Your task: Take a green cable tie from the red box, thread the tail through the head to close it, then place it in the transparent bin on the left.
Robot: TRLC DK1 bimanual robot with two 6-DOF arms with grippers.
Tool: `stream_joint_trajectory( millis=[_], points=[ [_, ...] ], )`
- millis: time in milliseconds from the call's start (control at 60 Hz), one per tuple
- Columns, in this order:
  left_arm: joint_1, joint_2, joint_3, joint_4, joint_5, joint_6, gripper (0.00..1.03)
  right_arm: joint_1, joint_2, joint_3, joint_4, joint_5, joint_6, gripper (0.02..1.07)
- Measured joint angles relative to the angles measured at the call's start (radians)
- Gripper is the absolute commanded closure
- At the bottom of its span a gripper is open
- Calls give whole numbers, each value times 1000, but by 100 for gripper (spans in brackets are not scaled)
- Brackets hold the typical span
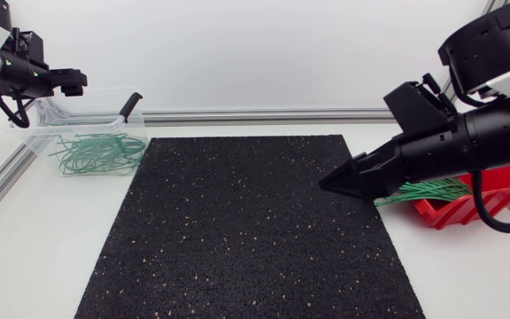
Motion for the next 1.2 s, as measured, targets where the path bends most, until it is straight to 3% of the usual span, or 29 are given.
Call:
stream_joint_trajectory(
  millis=[167, 567, 917, 1200],
  points=[
    [-45, -232, -161, 88, 0, 0, 3, -118, -66, -32, 41, 16, -12, 7],
    [-53, -555, -581, 217, -11, 0, 3, -403, -274, -234, 192, 71, -107, 7],
    [-116, -864, -882, 310, -12, 0, 3, -513, -531, -428, 341, 97, -113, 7],
    [-124, -1066, -1058, 329, -16, 0, 3, -489, -683, -585, 448, 174, -101, 7]
  ],
)
